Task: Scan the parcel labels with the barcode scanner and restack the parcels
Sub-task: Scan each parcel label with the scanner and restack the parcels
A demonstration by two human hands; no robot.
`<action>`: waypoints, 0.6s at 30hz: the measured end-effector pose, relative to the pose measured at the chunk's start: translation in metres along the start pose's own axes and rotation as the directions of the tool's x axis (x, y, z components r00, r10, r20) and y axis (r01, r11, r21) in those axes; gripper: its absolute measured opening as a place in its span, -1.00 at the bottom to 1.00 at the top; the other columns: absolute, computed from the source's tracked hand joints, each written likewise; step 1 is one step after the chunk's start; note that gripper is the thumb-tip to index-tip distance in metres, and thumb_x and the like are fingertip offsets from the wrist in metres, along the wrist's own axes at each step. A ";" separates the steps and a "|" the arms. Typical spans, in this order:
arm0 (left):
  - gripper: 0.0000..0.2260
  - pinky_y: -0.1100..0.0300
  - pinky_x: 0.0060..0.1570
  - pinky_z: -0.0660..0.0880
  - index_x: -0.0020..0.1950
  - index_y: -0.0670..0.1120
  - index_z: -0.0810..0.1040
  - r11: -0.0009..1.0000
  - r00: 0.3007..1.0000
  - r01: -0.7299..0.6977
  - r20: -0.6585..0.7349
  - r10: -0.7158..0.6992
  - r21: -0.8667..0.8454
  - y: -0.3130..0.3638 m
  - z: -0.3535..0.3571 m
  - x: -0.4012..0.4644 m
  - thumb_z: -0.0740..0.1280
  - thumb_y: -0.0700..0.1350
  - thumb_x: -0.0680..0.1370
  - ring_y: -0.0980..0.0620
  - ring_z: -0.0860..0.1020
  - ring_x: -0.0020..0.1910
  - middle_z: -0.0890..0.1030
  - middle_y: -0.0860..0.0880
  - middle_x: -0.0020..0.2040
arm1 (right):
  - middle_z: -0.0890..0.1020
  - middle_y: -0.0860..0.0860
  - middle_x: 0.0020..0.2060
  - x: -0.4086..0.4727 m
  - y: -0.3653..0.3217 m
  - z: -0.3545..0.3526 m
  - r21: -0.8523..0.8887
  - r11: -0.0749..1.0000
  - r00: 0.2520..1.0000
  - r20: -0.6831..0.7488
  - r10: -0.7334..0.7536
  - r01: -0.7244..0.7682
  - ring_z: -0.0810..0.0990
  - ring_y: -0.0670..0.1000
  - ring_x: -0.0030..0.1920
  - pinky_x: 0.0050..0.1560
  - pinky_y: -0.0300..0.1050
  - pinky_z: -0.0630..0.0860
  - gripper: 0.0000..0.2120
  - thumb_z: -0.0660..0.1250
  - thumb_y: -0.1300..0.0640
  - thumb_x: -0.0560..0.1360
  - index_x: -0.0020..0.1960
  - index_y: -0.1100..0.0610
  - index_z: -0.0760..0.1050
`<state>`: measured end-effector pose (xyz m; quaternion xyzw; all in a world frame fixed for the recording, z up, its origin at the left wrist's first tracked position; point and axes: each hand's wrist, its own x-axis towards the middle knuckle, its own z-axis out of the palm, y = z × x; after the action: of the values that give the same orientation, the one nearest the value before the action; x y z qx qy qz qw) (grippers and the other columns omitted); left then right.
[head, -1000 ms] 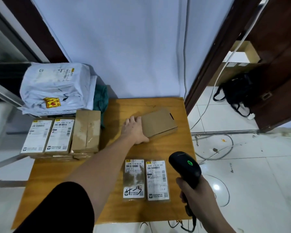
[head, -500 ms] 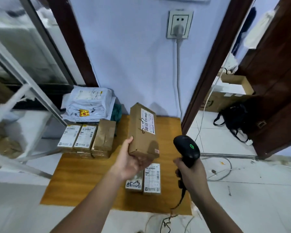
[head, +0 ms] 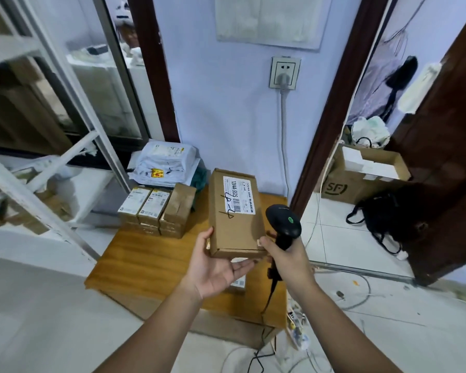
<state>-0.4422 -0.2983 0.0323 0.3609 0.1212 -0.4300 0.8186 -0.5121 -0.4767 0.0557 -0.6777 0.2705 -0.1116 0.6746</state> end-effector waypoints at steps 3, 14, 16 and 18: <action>-0.33 -0.20 0.54 0.27 0.52 -0.13 0.48 0.999 0.999 -0.050 0.012 0.050 0.008 -0.001 0.004 -0.005 0.27 0.27 0.53 -0.29 0.50 0.37 0.52 -0.30 0.42 | 0.73 -0.02 0.05 -0.006 -0.005 -0.002 0.080 0.996 0.999 0.010 0.039 -0.040 0.72 0.00 0.02 -0.02 -0.06 0.69 -0.60 0.55 0.13 0.48 0.27 0.06 0.55; -0.44 -0.01 0.02 0.58 0.32 -0.09 0.58 0.917 0.951 -0.254 -0.095 0.295 0.309 0.086 0.010 -0.030 0.31 0.31 0.54 -0.11 0.60 0.06 0.65 -0.15 0.07 | 0.76 -0.14 -0.03 -0.002 -0.040 -0.036 -0.023 0.999 0.992 0.124 -0.032 0.036 0.71 -0.15 -0.05 0.04 -0.09 0.58 -0.69 0.52 0.21 0.51 0.19 -0.05 0.60; -0.49 0.04 -0.09 0.59 0.23 -0.09 0.62 0.881 0.952 -0.199 -0.130 0.278 0.430 0.107 0.020 -0.031 0.40 0.29 0.51 -0.11 0.62 0.00 0.68 -0.12 -0.01 | 0.76 -0.18 0.01 -0.001 -0.045 -0.040 -0.075 0.995 0.982 0.179 -0.056 0.071 0.70 -0.13 0.10 0.12 -0.10 0.60 -0.62 0.51 0.22 0.51 0.22 -0.11 0.55; -0.68 0.10 -0.25 0.54 0.07 -0.07 0.62 0.817 0.958 -0.128 -0.144 0.250 0.562 0.122 0.031 -0.032 0.44 0.16 0.53 -0.04 0.64 -0.19 0.68 -0.10 -0.11 | 0.75 -0.19 0.02 0.001 -0.048 -0.041 -0.119 0.989 0.973 0.220 -0.064 0.092 0.69 -0.14 0.14 0.19 -0.09 0.59 -0.53 0.52 0.22 0.51 0.35 -0.06 0.50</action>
<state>-0.3687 -0.2552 0.1299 0.6334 0.0428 -0.3220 0.7023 -0.5222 -0.5153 0.1047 -0.7378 0.1753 -0.0462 0.6502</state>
